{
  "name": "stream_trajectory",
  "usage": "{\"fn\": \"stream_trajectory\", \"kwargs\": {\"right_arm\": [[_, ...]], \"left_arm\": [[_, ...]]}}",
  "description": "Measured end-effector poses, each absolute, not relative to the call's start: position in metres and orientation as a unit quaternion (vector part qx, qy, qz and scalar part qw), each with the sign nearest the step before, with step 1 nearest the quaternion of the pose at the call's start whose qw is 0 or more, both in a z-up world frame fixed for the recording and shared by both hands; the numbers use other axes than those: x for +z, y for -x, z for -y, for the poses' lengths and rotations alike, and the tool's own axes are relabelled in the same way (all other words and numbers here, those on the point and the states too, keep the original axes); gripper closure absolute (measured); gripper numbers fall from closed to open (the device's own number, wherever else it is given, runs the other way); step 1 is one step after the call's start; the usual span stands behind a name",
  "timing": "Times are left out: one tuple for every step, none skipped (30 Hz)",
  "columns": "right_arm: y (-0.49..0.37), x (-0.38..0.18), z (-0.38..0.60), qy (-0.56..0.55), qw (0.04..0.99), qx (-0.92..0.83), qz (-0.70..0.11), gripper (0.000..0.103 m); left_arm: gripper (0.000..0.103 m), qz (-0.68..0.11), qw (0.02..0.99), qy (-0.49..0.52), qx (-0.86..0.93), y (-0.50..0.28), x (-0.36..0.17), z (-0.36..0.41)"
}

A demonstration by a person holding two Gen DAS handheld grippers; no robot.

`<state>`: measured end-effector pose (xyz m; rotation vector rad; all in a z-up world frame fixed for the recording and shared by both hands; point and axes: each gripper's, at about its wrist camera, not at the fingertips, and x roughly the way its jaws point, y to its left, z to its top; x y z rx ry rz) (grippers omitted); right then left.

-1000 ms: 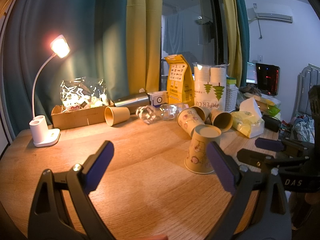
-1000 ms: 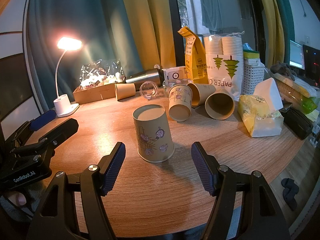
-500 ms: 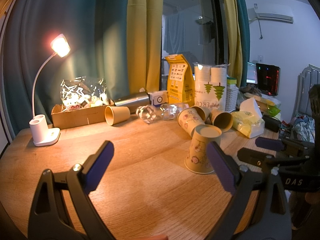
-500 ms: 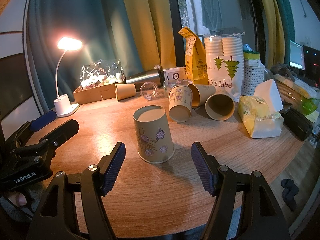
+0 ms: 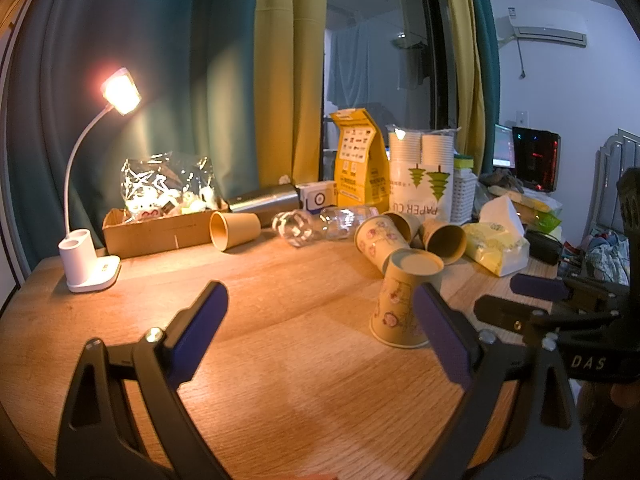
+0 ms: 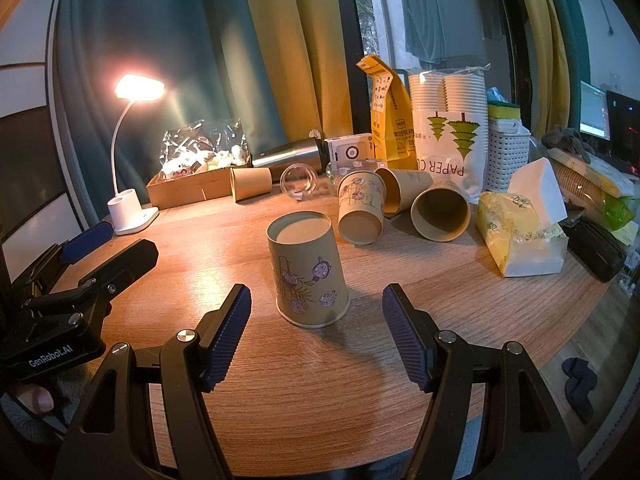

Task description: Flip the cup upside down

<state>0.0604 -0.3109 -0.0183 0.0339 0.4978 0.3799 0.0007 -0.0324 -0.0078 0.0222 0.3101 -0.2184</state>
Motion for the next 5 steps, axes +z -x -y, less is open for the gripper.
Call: {"fn": "stream_trajectory", "kwargs": {"right_arm": [[-0.0606,-0.0183,0.3109,-0.016,0.951,0.187,-0.245,0.032],[-0.0606,-0.0182,0.3110,-0.016,0.951,0.187,-0.245,0.032],[-0.0605,-0.0182,0.3108,-0.016,0.951,0.187,-0.246,0.032],[-0.0603,-0.0183,0.3101,-0.016,0.951,0.187,-0.246,0.032],[-0.0601,-0.0182,0.3091,-0.015,0.951,0.187,-0.246,0.032]], "left_arm": [[0.008,-0.154,0.982,-0.011,-0.108,-0.0006,-0.0077,0.0324],[0.008,-0.152,0.982,-0.011,-0.108,-0.0004,-0.0077,0.0322],[0.008,-0.151,0.983,-0.011,-0.106,-0.0003,-0.0079,0.0321],[0.008,-0.151,0.983,-0.011,-0.104,-0.0004,-0.0080,0.0319],[0.008,-0.152,0.983,-0.009,-0.102,-0.0008,-0.0081,0.0313]]}}
